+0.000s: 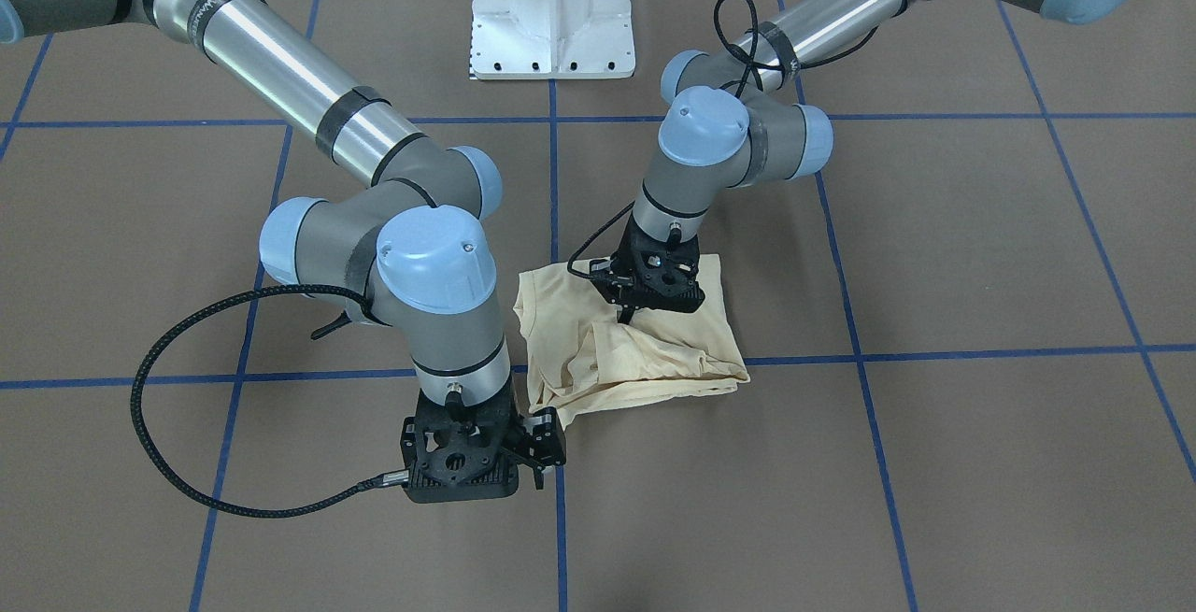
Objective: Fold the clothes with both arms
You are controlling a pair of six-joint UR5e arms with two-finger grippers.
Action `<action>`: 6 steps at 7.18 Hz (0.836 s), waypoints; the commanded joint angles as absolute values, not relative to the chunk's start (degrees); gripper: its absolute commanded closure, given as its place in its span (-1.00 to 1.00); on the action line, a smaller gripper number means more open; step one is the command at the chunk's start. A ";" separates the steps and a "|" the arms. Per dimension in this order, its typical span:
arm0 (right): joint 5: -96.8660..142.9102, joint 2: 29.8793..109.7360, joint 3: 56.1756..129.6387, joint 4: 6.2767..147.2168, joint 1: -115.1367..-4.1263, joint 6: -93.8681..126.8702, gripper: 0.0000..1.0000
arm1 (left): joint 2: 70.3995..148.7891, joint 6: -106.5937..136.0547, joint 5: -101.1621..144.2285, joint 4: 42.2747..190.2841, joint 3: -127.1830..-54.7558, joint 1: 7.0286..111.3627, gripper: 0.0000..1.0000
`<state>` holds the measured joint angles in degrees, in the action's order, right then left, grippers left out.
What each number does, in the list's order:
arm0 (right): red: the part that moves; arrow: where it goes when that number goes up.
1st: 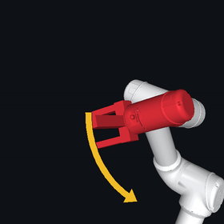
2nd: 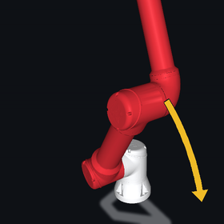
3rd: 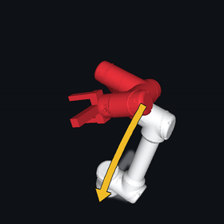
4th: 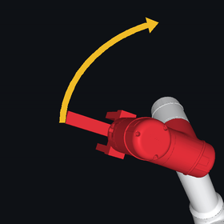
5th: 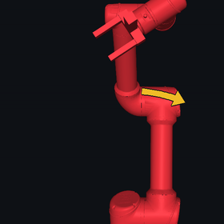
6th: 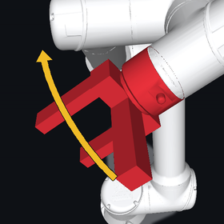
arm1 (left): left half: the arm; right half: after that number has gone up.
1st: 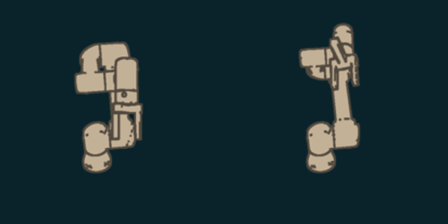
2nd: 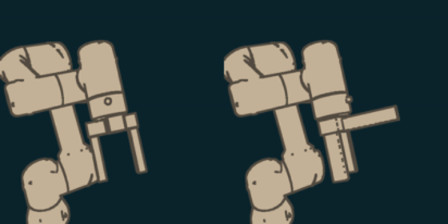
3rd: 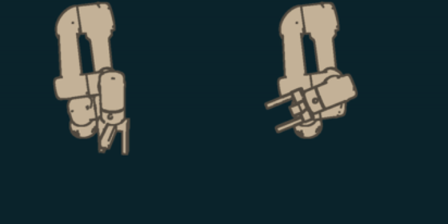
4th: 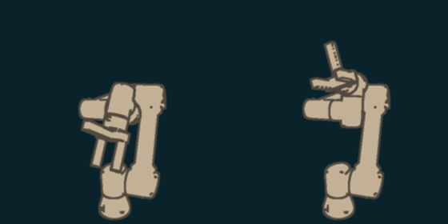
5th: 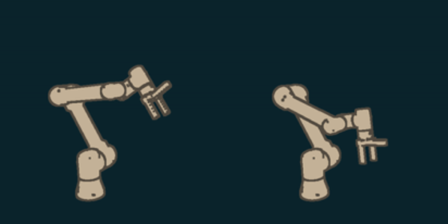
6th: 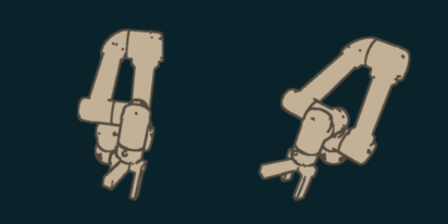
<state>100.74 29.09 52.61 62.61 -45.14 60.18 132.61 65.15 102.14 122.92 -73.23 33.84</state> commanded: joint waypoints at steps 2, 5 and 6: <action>101.25 29.09 52.99 62.49 -45.35 60.21 -0.98 | 135.17 63.91 101.69 126.39 -68.47 37.25 1.00; 101.34 29.97 53.87 62.58 -45.35 60.21 -0.98 | 135.88 61.79 101.87 126.56 -67.42 39.37 1.00; 101.34 30.32 54.14 62.49 -45.35 60.21 -0.98 | 137.97 61.79 101.87 127.08 -64.45 39.37 1.00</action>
